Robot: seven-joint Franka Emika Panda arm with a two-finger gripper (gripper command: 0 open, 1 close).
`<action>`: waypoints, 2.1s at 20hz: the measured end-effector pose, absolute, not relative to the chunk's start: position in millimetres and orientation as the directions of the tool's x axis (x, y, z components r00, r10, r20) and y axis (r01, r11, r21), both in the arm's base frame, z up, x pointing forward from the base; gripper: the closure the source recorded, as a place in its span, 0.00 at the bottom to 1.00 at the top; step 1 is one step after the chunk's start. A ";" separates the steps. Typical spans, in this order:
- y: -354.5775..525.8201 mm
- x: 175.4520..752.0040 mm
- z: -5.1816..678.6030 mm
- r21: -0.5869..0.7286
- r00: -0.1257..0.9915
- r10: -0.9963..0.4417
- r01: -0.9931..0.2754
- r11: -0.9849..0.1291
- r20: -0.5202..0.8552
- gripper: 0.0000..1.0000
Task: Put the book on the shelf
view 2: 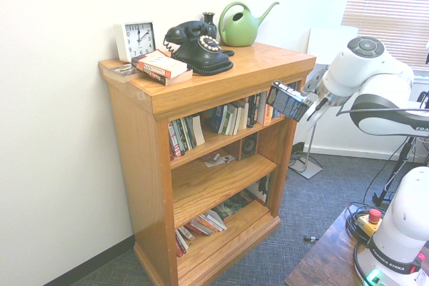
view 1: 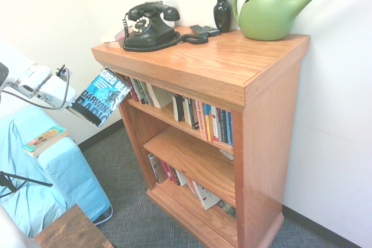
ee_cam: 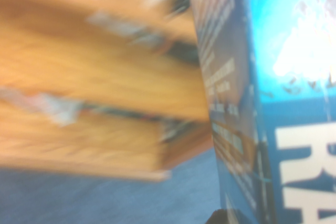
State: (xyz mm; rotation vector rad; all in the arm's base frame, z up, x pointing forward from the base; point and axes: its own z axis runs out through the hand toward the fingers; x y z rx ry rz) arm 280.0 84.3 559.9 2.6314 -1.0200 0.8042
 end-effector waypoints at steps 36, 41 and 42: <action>120.0 488.4 428.8 -0.223 0.638 -0.572 -0.545 -0.809 0.515 1.00; 116.5 512.1 416.1 -0.222 0.632 -0.574 -0.549 -0.806 0.520 1.00; 117.6 516.1 415.1 -0.224 0.632 -0.574 -0.548 -0.806 0.521 1.00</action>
